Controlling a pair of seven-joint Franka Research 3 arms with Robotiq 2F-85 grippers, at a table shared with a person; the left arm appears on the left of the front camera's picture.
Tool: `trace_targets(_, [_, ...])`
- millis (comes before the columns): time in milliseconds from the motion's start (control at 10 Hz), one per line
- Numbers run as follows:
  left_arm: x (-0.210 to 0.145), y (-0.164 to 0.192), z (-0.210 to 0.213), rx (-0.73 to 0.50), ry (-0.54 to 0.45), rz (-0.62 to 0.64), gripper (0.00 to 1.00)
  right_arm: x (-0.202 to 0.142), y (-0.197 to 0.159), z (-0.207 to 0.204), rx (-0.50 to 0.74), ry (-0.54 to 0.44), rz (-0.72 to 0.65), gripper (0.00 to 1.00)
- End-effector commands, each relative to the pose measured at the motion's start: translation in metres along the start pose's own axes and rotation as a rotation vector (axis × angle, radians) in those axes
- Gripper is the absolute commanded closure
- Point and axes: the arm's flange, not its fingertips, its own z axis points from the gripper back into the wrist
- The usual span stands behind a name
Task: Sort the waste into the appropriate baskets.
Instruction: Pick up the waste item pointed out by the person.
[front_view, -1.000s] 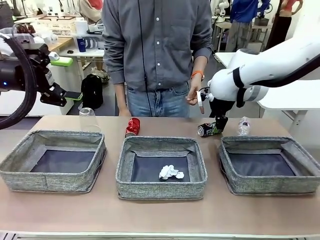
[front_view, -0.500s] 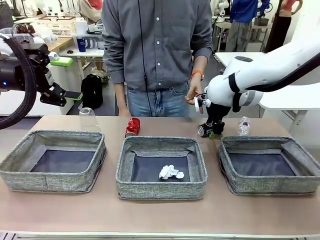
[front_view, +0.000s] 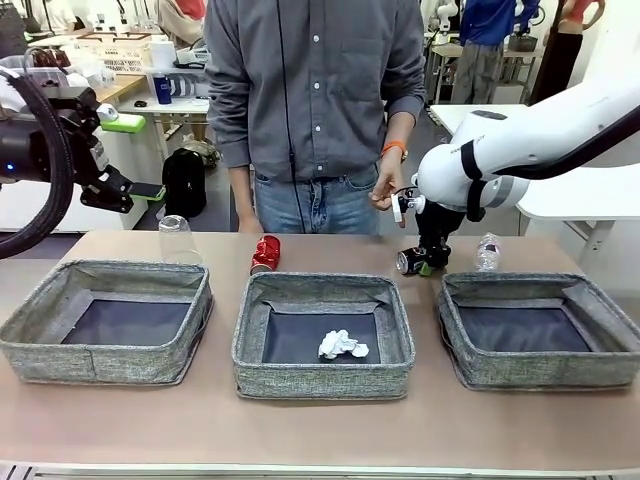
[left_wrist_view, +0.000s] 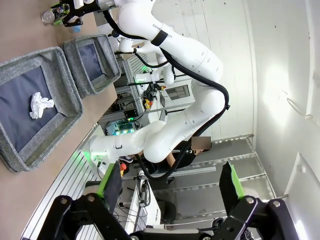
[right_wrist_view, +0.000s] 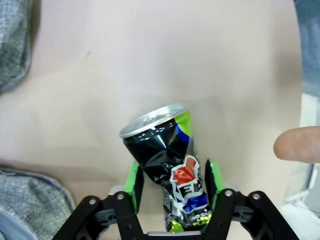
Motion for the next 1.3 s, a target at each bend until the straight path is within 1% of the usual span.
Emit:
trace_targets(0, [0.000,-0.004,-0.002,-0.012,-0.014,0.010,0.00,-0.001,-0.005,0.003,0.008,-0.027,-0.023,1.00])
trace_targets(100, [0.000,-0.004,-0.002,-0.012,-0.014,0.010,0.00,-0.003,-0.004,0.003,0.007,-0.027,-0.029,1.00])
trace_targets(200, [0.000,-0.004,-0.002,-0.012,-0.014,0.010,0.00,-0.004,-0.004,0.005,0.002,-0.025,-0.031,0.92])
trace_targets(300, [0.000,-0.004,-0.002,-0.012,-0.014,0.010,0.00,-0.005,-0.004,0.007,0.000,-0.027,-0.028,1.00])
trace_targets(700, [0.000,-0.004,-0.002,-0.012,-0.014,0.010,0.00,-0.006,-0.005,0.015,-0.030,0.000,-0.014,1.00])
trace_targets(800, [0.000,-0.004,-0.002,-0.012,-0.014,0.010,0.00,-0.011,-0.004,0.027,-0.051,0.027,-0.025,0.68])
trace_targets(900, [0.000,-0.004,-0.002,-0.012,-0.014,0.010,0.00,-0.018,-0.001,0.050,-0.101,0.074,-0.034,0.68])
trace_targets(1000, [0.000,-0.004,-0.002,-0.012,-0.014,0.010,0.00,-0.024,0.007,0.077,-0.151,0.156,-0.036,0.68])
trace_targets(1100, [0.000,-0.004,-0.002,-0.012,-0.014,0.010,0.00,-0.026,0.018,0.107,-0.157,0.249,-0.072,0.68])
trace_targets(1200, [0.000,-0.004,-0.002,-0.012,-0.014,0.010,0.00,-0.026,0.033,0.133,-0.119,0.306,-0.163,0.68])
